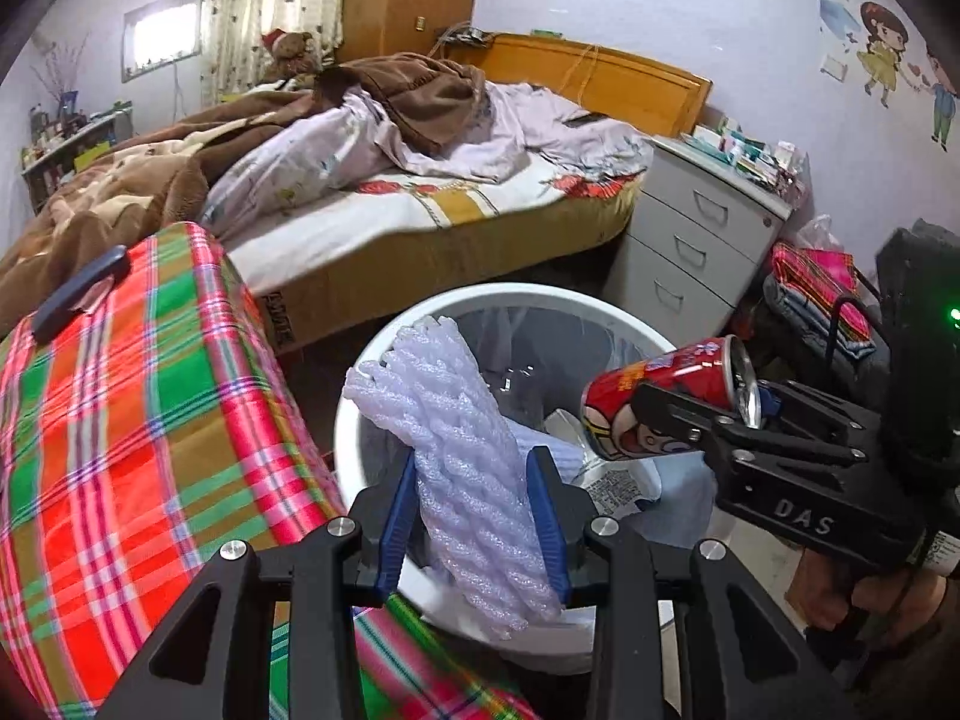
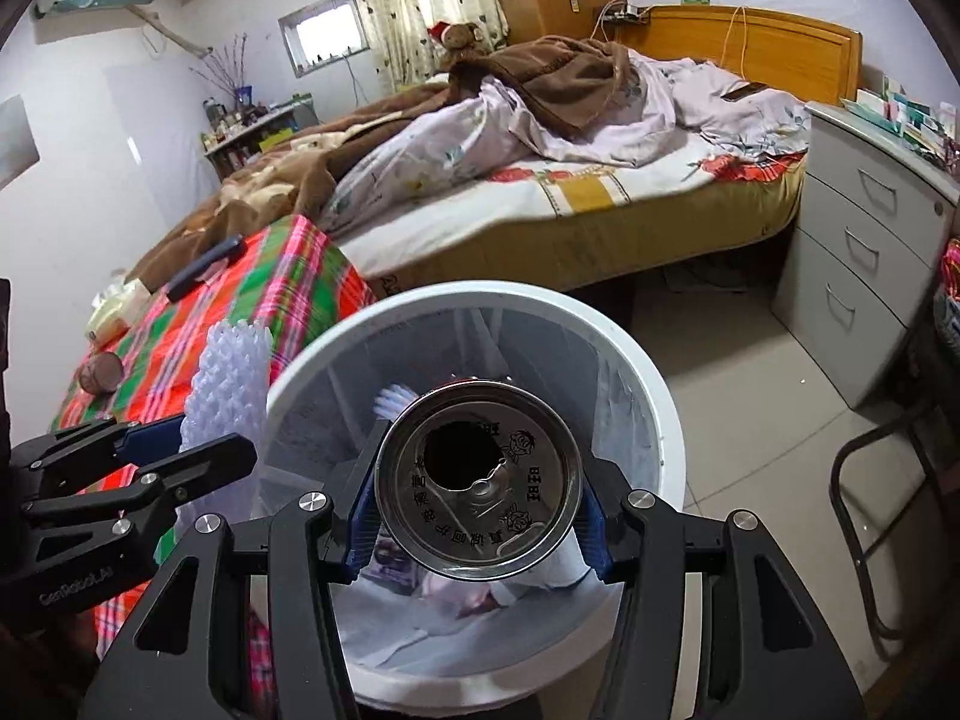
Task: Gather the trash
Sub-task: 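Carry the red can and foam net over the white bin and open both tools, then move both open tools back over the bed toward the remaining can and cup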
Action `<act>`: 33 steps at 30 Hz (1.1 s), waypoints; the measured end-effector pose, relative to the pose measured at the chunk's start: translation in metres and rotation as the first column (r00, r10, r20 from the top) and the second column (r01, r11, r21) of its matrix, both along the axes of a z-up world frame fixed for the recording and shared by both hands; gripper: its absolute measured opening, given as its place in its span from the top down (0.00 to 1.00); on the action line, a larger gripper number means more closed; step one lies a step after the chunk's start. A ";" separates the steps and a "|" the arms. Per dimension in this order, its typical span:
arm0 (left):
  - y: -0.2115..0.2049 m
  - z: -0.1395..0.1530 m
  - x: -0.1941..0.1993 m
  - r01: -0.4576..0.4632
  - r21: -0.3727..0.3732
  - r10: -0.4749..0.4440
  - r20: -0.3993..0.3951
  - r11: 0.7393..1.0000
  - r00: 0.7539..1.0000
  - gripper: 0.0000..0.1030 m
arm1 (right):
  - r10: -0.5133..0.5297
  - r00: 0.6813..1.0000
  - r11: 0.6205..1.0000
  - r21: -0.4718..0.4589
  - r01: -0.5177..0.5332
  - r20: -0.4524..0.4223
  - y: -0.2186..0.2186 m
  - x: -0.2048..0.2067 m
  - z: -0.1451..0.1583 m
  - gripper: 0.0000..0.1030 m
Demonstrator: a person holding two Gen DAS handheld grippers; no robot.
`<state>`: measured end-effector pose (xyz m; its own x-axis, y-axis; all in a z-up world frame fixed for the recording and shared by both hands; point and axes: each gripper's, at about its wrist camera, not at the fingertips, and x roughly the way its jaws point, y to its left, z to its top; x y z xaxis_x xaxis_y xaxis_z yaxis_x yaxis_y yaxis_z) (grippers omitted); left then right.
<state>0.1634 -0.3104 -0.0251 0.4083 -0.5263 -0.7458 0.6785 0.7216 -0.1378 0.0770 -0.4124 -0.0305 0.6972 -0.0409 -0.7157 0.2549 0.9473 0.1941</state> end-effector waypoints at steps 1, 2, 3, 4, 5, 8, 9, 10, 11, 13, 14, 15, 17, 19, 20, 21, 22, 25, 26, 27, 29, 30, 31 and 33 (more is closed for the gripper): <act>-0.001 -0.002 0.001 -0.001 0.004 0.001 -0.007 1.000 1.000 0.63 | 0.003 1.000 1.000 0.000 -0.003 -0.012 -0.001 0.001 -0.002 0.47; -0.002 -0.004 0.000 0.001 0.007 -0.001 -0.010 1.000 1.000 0.63 | 0.005 1.000 1.000 0.000 -0.005 -0.021 -0.001 0.002 -0.004 0.47; -0.002 -0.005 0.000 0.002 0.006 -0.002 -0.009 1.000 1.000 0.62 | 0.008 1.000 1.000 -0.001 -0.008 -0.024 -0.001 0.002 -0.005 0.47; -0.002 -0.006 0.001 -0.002 0.006 0.002 -0.014 1.000 1.000 0.59 | 0.011 1.000 1.000 -0.002 -0.011 -0.028 -0.001 0.002 -0.006 0.47; -0.001 -0.007 0.002 -0.007 0.004 0.007 -0.020 1.000 1.000 0.56 | 0.013 0.999 1.000 -0.004 -0.013 -0.029 0.000 0.001 -0.006 0.47; 0.003 -0.007 0.002 -0.017 -0.005 0.017 -0.023 1.000 1.000 0.55 | 0.014 1.000 1.000 -0.013 -0.014 -0.018 0.002 -0.001 -0.002 0.42; 0.004 -0.006 0.002 -0.021 -0.005 0.021 -0.019 1.000 1.000 0.53 | 0.013 1.000 1.000 -0.014 -0.013 -0.016 0.002 -0.001 -0.002 0.40; 0.006 -0.005 0.002 -0.027 -0.006 0.027 -0.018 1.000 0.999 0.49 | 0.013 1.000 1.000 -0.013 -0.013 -0.017 0.003 -0.001 -0.001 0.39; 0.009 -0.004 0.002 -0.034 -0.011 0.034 -0.018 0.999 0.999 0.45 | 0.011 1.000 1.000 -0.015 -0.011 -0.018 0.002 -0.001 -0.001 0.39; 0.015 -0.001 0.003 -0.043 -0.025 0.042 -0.021 0.999 0.999 0.45 | 0.005 1.000 1.000 -0.020 -0.006 -0.015 0.003 -0.001 0.001 0.39; 0.018 0.001 0.003 -0.051 -0.032 0.051 -0.019 0.998 0.999 0.45 | 0.004 1.000 1.000 -0.022 -0.005 -0.009 0.004 -0.002 0.003 0.39; 0.021 0.002 0.003 -0.055 -0.035 0.054 -0.017 0.998 0.998 0.45 | 0.003 1.000 1.000 -0.023 -0.003 -0.001 0.005 -0.003 0.005 0.39; 0.026 0.006 0.002 -0.063 -0.041 0.063 -0.012 0.997 0.998 0.45 | 0.006 1.000 1.000 -0.024 -0.006 0.006 0.008 -0.003 0.007 0.39; 0.033 0.009 0.001 -0.074 -0.048 0.073 -0.008 0.996 0.997 0.44 | 0.009 1.000 0.999 -0.032 -0.008 0.013 0.011 -0.003 0.011 0.39; 0.036 0.011 0.001 -0.079 -0.050 0.079 -0.007 0.996 0.997 0.44 | 0.009 1.000 0.999 -0.036 -0.008 0.017 0.012 -0.002 0.013 0.39; 0.039 0.012 0.000 -0.081 -0.055 0.081 -0.004 0.995 0.997 0.44 | 0.013 1.000 0.999 -0.038 -0.012 0.025 0.014 -0.003 0.015 0.39; 0.044 0.014 0.000 -0.091 -0.060 0.092 0.000 0.994 0.996 0.44 | 0.014 0.999 0.999 -0.039 -0.013 0.029 0.016 -0.003 0.016 0.39; 0.055 0.019 -0.003 -0.110 -0.072 0.111 0.004 0.991 0.994 0.44 | 0.021 0.999 0.999 -0.041 -0.020 0.042 0.021 -0.003 0.020 0.39; 0.058 0.020 -0.004 -0.116 -0.072 0.117 0.008 0.991 0.993 0.44 | 0.025 0.999 0.999 -0.043 -0.023 0.045 0.024 -0.002 0.021 0.39; 0.062 0.022 -0.005 -0.118 -0.072 0.120 0.016 0.990 0.993 0.44 | 0.029 0.998 0.999 -0.044 -0.027 0.048 0.026 -0.002 0.022 0.39; 0.070 0.025 -0.006 -0.133 -0.077 0.135 0.025 0.988 0.991 0.44 | 0.038 0.998 0.998 -0.048 -0.036 0.049 0.030 -0.001 0.022 0.39; 0.074 0.026 -0.006 -0.137 -0.083 0.139 0.027 0.987 0.990 0.44 | 0.042 0.998 0.998 -0.049 -0.039 0.052 0.033 -0.001 0.023 0.39; 0.077 0.027 -0.007 -0.141 -0.085 0.143 0.027 0.986 0.989 0.44 | 0.048 0.997 0.998 -0.050 -0.046 0.056 0.036 -0.001 0.023 0.39; 0.086 0.029 -0.007 -0.154 -0.088 0.158 0.030 0.984 0.987 0.44 | 0.060 0.996 0.997 -0.049 -0.057 0.062 0.041 0.000 0.025 0.39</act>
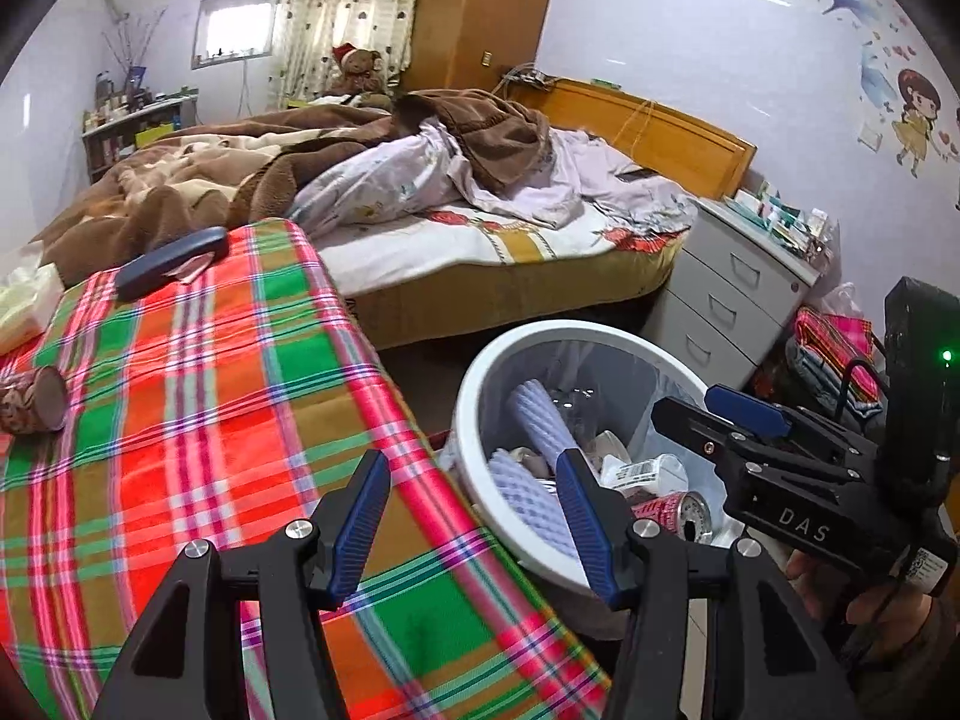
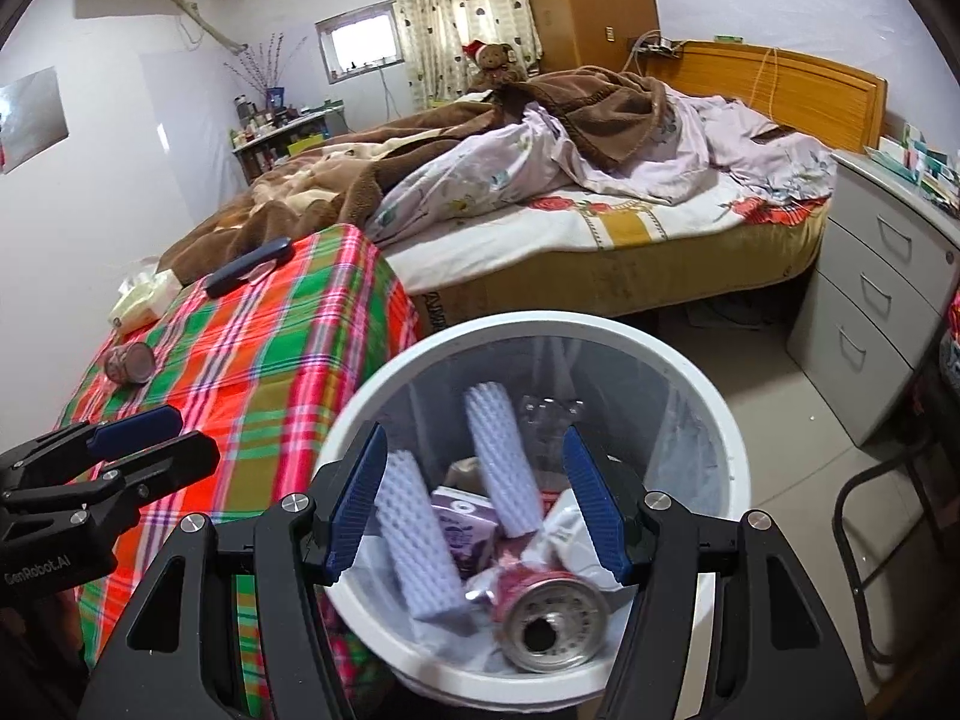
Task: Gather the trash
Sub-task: 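Move both open tools back over the bed toward the remaining can and cup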
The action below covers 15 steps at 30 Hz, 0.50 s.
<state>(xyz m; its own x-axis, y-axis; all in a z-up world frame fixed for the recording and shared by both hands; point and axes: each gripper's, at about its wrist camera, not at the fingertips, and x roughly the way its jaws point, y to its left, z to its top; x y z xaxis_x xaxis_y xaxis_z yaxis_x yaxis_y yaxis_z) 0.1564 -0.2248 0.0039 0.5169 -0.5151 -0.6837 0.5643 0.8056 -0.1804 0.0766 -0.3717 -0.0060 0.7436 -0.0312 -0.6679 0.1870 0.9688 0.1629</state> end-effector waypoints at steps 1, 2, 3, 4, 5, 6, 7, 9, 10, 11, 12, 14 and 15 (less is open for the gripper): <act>0.004 0.001 0.000 -0.008 -0.002 0.008 0.002 1.000 1.000 0.44 | 0.005 1.000 1.000 0.000 -0.005 0.003 0.004 0.000 0.001 0.39; 0.009 0.002 0.000 -0.016 -0.006 0.016 0.004 1.000 1.000 0.44 | 0.012 1.000 1.000 0.000 -0.012 0.007 0.006 0.000 0.002 0.39; 0.013 0.003 -0.001 -0.021 -0.010 0.021 0.007 1.000 1.000 0.44 | 0.021 1.000 1.000 -0.001 -0.021 0.012 0.010 0.001 0.003 0.39; 0.018 0.004 -0.001 -0.029 -0.011 0.029 0.010 1.000 1.000 0.44 | 0.026 1.000 1.000 -0.001 -0.026 0.015 0.012 0.002 0.004 0.39; 0.024 0.005 -0.002 -0.045 -0.004 0.045 0.021 0.999 0.999 0.44 | 0.033 0.999 0.999 -0.002 -0.033 0.019 0.016 0.003 0.004 0.39; 0.027 0.006 -0.002 -0.053 0.002 0.053 0.031 0.999 0.998 0.44 | 0.042 0.999 0.999 -0.003 -0.042 0.023 0.019 0.004 0.005 0.39; 0.033 0.007 -0.002 -0.064 0.005 0.064 0.037 0.998 0.997 0.44 | 0.050 0.998 0.999 -0.004 -0.050 0.027 0.023 0.005 0.006 0.39; 0.043 0.008 -0.001 -0.077 -0.006 0.077 0.032 0.997 0.997 0.44 | 0.067 0.997 0.998 -0.004 -0.067 0.036 0.030 0.007 0.008 0.39; 0.047 0.008 0.000 -0.084 -0.009 0.084 0.031 0.996 0.996 0.44 | 0.073 0.997 0.997 -0.004 -0.073 0.039 0.033 0.008 0.009 0.39; 0.054 0.008 0.001 -0.100 -0.009 0.100 0.033 0.995 0.994 0.44 | 0.080 0.996 0.997 -0.004 -0.080 0.042 0.036 0.010 0.010 0.39; 0.059 0.009 0.002 -0.108 -0.010 0.109 0.034 0.994 0.993 0.44 | 0.087 0.995 0.996 -0.004 -0.087 0.044 0.040 0.011 0.011 0.39; 0.069 0.009 0.004 -0.126 -0.015 0.126 0.036 0.992 0.991 0.44 | 0.106 0.993 0.994 -0.004 -0.105 0.051 0.048 0.015 0.012 0.39; 0.076 0.009 0.005 -0.137 -0.016 0.137 0.036 0.990 0.990 0.44 | 0.117 0.992 0.993 -0.005 -0.116 0.053 0.053 0.018 0.012 0.39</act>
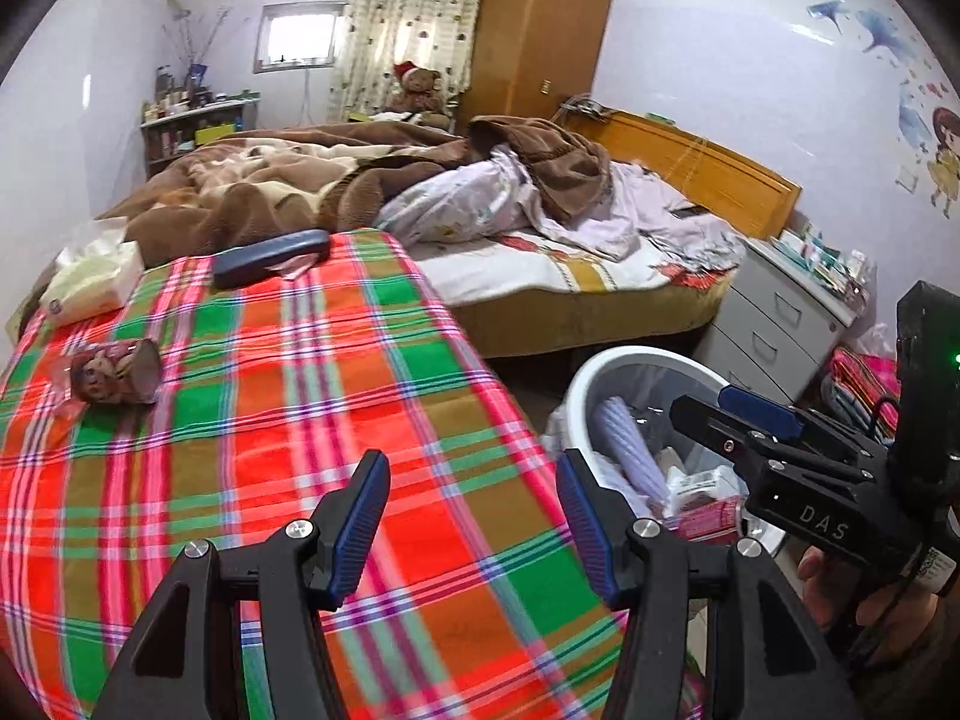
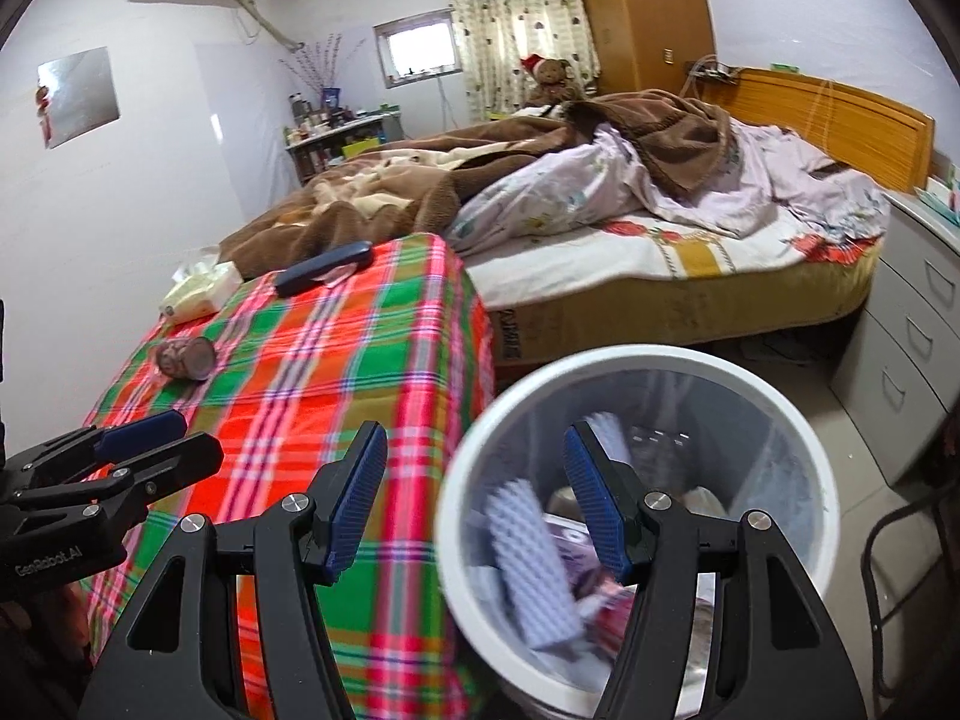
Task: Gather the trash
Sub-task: 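Move both open tools back over the bed toward the remaining can and cup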
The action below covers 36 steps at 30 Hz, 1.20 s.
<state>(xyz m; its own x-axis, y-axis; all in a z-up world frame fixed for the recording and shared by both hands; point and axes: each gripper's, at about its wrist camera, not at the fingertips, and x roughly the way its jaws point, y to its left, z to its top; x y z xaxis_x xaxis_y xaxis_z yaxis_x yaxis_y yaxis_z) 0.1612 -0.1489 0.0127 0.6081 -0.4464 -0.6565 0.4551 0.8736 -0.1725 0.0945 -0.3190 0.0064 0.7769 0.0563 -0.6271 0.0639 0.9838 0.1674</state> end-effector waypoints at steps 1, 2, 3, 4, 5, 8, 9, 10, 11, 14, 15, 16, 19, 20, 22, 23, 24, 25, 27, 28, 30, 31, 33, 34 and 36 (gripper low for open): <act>0.006 0.000 0.001 -0.011 -0.001 0.011 0.000 1.000 1.000 0.44 | 0.008 1.000 1.000 0.000 -0.008 0.002 0.003 0.001 0.000 0.39; 0.015 0.001 0.002 -0.028 -0.001 0.028 0.005 1.000 1.000 0.44 | 0.017 1.000 1.000 -0.001 -0.017 0.006 0.007 0.003 0.001 0.39; 0.020 0.001 0.003 -0.038 -0.001 0.038 0.007 0.999 0.999 0.44 | 0.026 1.000 1.000 -0.001 -0.026 0.008 0.011 0.005 0.001 0.39; 0.026 0.001 0.005 -0.050 -0.001 0.050 0.007 0.999 0.999 0.44 | 0.035 0.999 0.999 0.000 -0.035 0.011 0.016 0.008 0.002 0.39; 0.033 0.002 0.007 -0.064 -0.002 0.065 0.007 0.998 0.998 0.44 | 0.047 0.999 0.999 0.001 -0.047 0.011 0.020 0.010 0.002 0.39; 0.057 0.001 0.013 -0.114 -0.004 0.114 0.008 0.994 0.993 0.44 | 0.079 0.997 0.997 0.000 -0.079 0.013 0.034 0.017 0.003 0.39; 0.064 0.001 0.014 -0.128 -0.007 0.128 0.008 0.992 0.992 0.44 | 0.092 0.996 0.996 -0.003 -0.092 0.013 0.040 0.020 0.003 0.39; 0.071 0.000 0.016 -0.141 -0.010 0.141 0.007 0.990 0.990 0.44 | 0.106 0.994 0.994 -0.006 -0.106 0.012 0.045 0.023 0.003 0.39; 0.079 -0.001 0.018 -0.156 -0.012 0.156 0.005 0.988 0.988 0.44 | 0.119 0.993 0.993 -0.010 -0.119 0.011 0.050 0.026 0.003 0.39; 0.105 -0.002 0.023 -0.206 -0.014 0.206 0.002 0.978 0.978 0.44 | 0.161 0.987 0.987 -0.024 -0.161 0.009 0.069 0.034 0.004 0.39; 0.112 -0.003 0.025 -0.221 -0.014 0.221 0.001 0.975 0.975 0.44 | 0.170 0.985 0.985 -0.025 -0.170 0.010 0.073 0.036 0.004 0.39; 0.121 -0.003 0.027 -0.238 -0.013 0.238 -0.001 0.971 0.971 0.44 | 0.183 0.983 0.983 -0.025 -0.182 0.009 0.078 0.039 0.004 0.39; 0.142 -0.004 0.030 -0.276 -0.006 0.276 0.000 0.961 0.961 0.44 | 0.224 0.975 0.974 -0.026 -0.224 0.007 0.095 0.048 0.005 0.39; 0.149 -0.004 0.032 -0.291 -0.001 0.291 0.004 0.957 0.957 0.44 | 0.237 0.971 0.971 -0.030 -0.237 0.004 0.101 0.050 0.006 0.39; 0.168 -0.005 0.035 -0.328 0.003 0.328 0.006 0.945 0.945 0.44 | 0.272 0.962 0.962 -0.039 -0.271 0.002 0.113 0.057 0.006 0.39; 0.176 -0.005 0.037 -0.339 0.002 0.339 0.005 0.941 0.941 0.44 | 0.285 0.959 0.958 -0.047 -0.284 0.001 0.119 0.059 0.006 0.39; 0.183 -0.006 0.040 -0.352 0.002 0.352 0.003 0.936 0.936 0.44 | 0.306 0.952 0.951 -0.058 -0.305 0.001 0.127 0.063 0.006 0.39; 0.191 -0.007 0.042 -0.367 0.006 0.367 -0.002 0.930 0.930 0.44 | 0.316 0.949 0.947 -0.063 -0.316 0.001 0.132 0.066 0.006 0.39; 0.207 -0.009 0.049 -0.389 0.007 0.389 -0.009 0.921 0.921 0.44 | 0.346 0.938 0.936 -0.068 -0.346 -0.004 0.145 0.075 0.005 0.39; 0.214 -0.011 0.052 -0.402 0.009 0.402 -0.014 0.915 0.915 0.44 | 0.363 0.932 0.929 -0.067 -0.363 -0.009 0.152 0.080 0.004 0.39; 0.225 -0.012 0.057 -0.415 0.014 0.415 -0.014 0.910 0.910 0.44 | 0.397 0.917 0.915 -0.071 -0.398 -0.022 0.167 0.091 0.001 0.39; 0.232 -0.013 0.060 -0.423 0.019 0.423 -0.018 0.906 0.906 0.44 | 0.414 0.910 0.907 -0.071 -0.415 -0.030 0.173 0.096 0.000 0.39; 0.244 -0.017 0.069 -0.435 0.031 0.436 -0.028 0.900 0.899 0.44 | 0.443 0.896 0.892 -0.081 -0.445 -0.042 0.185 0.104 -0.001 0.39; 0.248 -0.018 0.072 -0.439 0.030 0.439 -0.030 0.898 0.898 0.44 | 0.464 0.885 0.880 -0.093 -0.466 -0.042 0.193 0.108 -0.002 0.39; 0.258 -0.022 0.082 -0.444 0.030 0.445 -0.047 0.896 0.894 0.44 | 0.497 0.867 0.859 -0.113 -0.499 -0.041 0.208 0.116 -0.003 0.39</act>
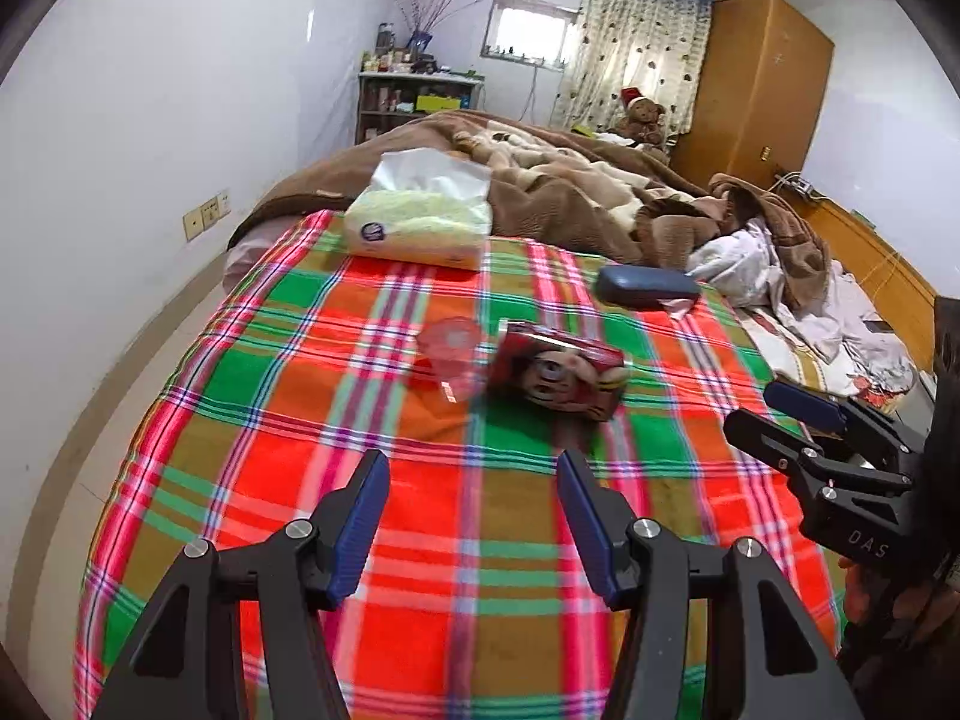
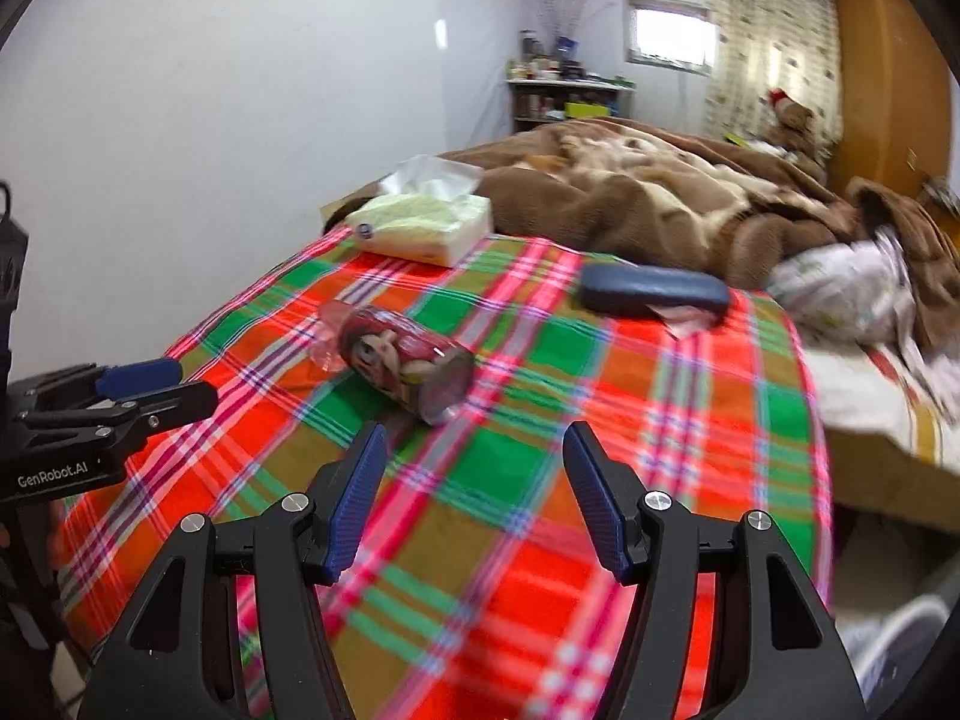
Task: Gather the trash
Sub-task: 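Move both open tools back over the bed toward the remaining can and cup, then grasp the red Drink Milk can with the right tool while the left grasps the clear cup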
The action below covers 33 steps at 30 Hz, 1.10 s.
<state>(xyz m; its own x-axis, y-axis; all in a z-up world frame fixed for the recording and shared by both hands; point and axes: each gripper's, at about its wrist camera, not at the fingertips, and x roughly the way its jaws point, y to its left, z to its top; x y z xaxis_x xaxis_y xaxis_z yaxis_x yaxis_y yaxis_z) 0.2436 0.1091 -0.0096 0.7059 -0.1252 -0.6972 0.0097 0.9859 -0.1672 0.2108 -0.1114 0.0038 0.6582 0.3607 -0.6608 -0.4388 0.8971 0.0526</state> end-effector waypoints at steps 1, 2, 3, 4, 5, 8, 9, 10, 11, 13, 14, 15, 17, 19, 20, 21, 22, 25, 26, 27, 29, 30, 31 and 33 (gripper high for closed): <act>0.003 -0.002 0.002 0.000 -0.004 0.000 -0.003 1.000 1.000 0.44 | 0.016 1.000 1.000 -0.003 -0.016 0.001 0.005 0.004 0.000 0.39; 0.008 -0.004 0.008 -0.005 -0.007 0.005 -0.012 1.000 1.000 0.44 | 0.028 1.000 1.000 -0.008 -0.028 0.000 0.010 0.006 -0.001 0.39; 0.011 -0.006 0.011 -0.003 -0.006 0.003 -0.015 1.000 1.000 0.44 | 0.042 0.999 0.999 -0.018 -0.042 0.000 0.017 0.011 -0.002 0.39; 0.013 -0.007 0.015 -0.004 -0.004 0.004 -0.019 1.000 1.000 0.44 | 0.052 0.999 0.998 -0.023 -0.052 0.002 0.022 0.015 -0.004 0.39; 0.015 -0.010 0.021 -0.010 0.007 0.010 -0.028 1.000 1.000 0.44 | 0.063 0.998 0.998 -0.029 -0.063 0.001 0.027 0.018 -0.005 0.39; 0.020 -0.015 0.032 0.001 0.013 0.000 -0.043 1.000 0.999 0.44 | 0.102 0.995 0.993 -0.050 -0.102 -0.006 0.043 0.030 -0.008 0.39; 0.021 -0.017 0.036 0.010 0.006 -0.010 -0.047 1.000 0.999 0.44 | 0.122 0.993 0.990 -0.067 -0.121 -0.001 0.049 0.033 -0.010 0.39; 0.022 -0.018 0.039 0.015 0.004 -0.015 -0.048 1.000 0.999 0.44 | 0.133 0.991 0.988 -0.078 -0.133 -0.001 0.053 0.035 -0.011 0.39; 0.023 -0.020 0.044 0.014 0.005 -0.014 -0.054 1.000 0.998 0.44 | 0.150 0.989 0.984 -0.092 -0.150 -0.009 0.058 0.038 -0.013 0.39; 0.026 -0.024 0.051 0.014 0.002 -0.014 -0.061 1.000 0.998 0.44 | 0.178 0.984 0.976 -0.125 -0.179 -0.021 0.066 0.042 -0.018 0.31; 0.027 -0.025 0.054 0.013 0.000 -0.013 -0.065 1.000 0.998 0.44 | 0.186 0.982 0.972 -0.142 -0.187 -0.023 0.068 0.043 -0.019 0.30; 0.028 -0.026 0.057 0.016 -0.007 -0.017 -0.068 1.000 0.998 0.44 | 0.190 0.981 0.970 -0.151 -0.192 -0.029 0.070 0.045 -0.021 0.29; 0.030 -0.028 0.063 0.023 -0.021 -0.025 -0.076 1.000 0.997 0.44 | 0.196 0.980 0.968 -0.151 -0.201 -0.044 0.072 0.049 -0.022 0.29; 0.030 -0.029 0.067 0.026 -0.021 -0.028 -0.076 0.999 0.997 0.44 | 0.194 0.980 0.967 -0.158 -0.199 -0.048 0.073 0.053 -0.022 0.29; 0.031 -0.029 0.070 0.022 -0.025 -0.024 -0.075 0.999 0.997 0.44 | 0.201 0.978 0.965 -0.159 -0.207 -0.053 0.074 0.054 -0.023 0.29; 0.032 -0.030 0.073 0.021 -0.033 -0.024 -0.078 0.999 0.997 0.44 | 0.215 0.975 0.961 -0.162 -0.222 -0.061 0.075 0.055 -0.024 0.29; 0.034 -0.030 0.075 0.018 -0.042 -0.021 -0.081 0.999 0.997 0.44 | 0.221 0.973 0.959 -0.168 -0.229 -0.065 0.080 0.059 -0.026 0.29; 0.036 -0.031 0.079 0.017 -0.044 -0.020 -0.079 0.999 0.997 0.44 | 0.198 0.976 0.957 -0.200 -0.212 -0.090 0.081 0.067 -0.032 0.29; 0.036 -0.032 0.081 0.018 -0.045 -0.022 -0.082 0.999 0.996 0.44 | 0.182 0.978 0.959 -0.201 -0.199 -0.100 0.080 0.070 -0.033 0.29; 0.036 -0.032 0.083 0.022 -0.045 -0.025 -0.083 0.999 0.996 0.44 | 0.162 0.981 0.966 -0.188 -0.180 -0.108 0.076 0.072 -0.034 0.29; 0.035 -0.034 0.086 0.027 -0.054 -0.031 -0.085 0.998 0.996 0.44 | 0.140 0.981 0.976 -0.146 -0.160 -0.136 0.068 0.077 -0.036 0.38; 0.033 -0.035 0.087 0.035 -0.057 -0.040 -0.087 0.998 0.995 0.44 | 0.132 0.979 0.981 -0.123 -0.152 -0.154 0.064 0.079 -0.037 0.44; 0.032 -0.036 0.089 0.038 -0.058 -0.043 -0.090 0.998 0.995 0.44 | 0.117 0.981 0.983 -0.125 -0.137 -0.156 0.062 0.079 -0.039 0.47; 0.027 -0.039 0.092 0.052 -0.060 -0.057 -0.096 0.997 0.994 0.44 | 0.088 0.986 0.984 -0.142 -0.108 -0.138 0.059 0.080 -0.040 0.47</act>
